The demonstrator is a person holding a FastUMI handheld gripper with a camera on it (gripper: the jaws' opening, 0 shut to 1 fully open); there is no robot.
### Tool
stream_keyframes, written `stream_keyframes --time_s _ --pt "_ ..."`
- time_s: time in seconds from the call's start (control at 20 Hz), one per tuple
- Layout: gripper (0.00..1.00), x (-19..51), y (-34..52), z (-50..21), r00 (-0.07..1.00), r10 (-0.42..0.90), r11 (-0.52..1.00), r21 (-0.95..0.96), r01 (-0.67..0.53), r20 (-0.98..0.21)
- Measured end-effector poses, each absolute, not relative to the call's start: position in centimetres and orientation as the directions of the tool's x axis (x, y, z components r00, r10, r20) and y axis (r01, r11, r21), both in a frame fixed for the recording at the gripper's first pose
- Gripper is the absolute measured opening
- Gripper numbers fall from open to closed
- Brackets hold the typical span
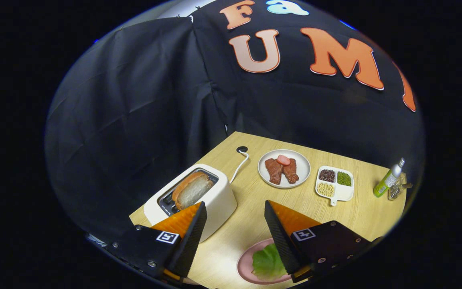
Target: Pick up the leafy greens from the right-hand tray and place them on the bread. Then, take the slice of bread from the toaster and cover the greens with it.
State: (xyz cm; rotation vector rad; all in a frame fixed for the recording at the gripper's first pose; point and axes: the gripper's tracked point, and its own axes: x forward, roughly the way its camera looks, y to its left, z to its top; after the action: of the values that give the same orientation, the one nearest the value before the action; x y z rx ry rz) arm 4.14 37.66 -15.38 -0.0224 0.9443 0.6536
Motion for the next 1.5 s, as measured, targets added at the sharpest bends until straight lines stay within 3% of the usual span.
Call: stream_keyframes --time_s 0.4,1.0,1.4,1.5 --pt "0.87 4.9 44.0 -14.7 0.292 0.561 0.778 0.372 -0.507 -0.775" --pt "0.86 4.1 47.9 -19.8 0.183 0.507 0.805 0.387 -0.45 -0.842" --pt "0.62 2.5 48.0 -22.1 0.121 0.495 0.823 0.42 -0.384 -0.86" --pt "0.52 2.8 47.9 -22.2 0.121 0.497 0.827 0.427 -0.367 -0.859"
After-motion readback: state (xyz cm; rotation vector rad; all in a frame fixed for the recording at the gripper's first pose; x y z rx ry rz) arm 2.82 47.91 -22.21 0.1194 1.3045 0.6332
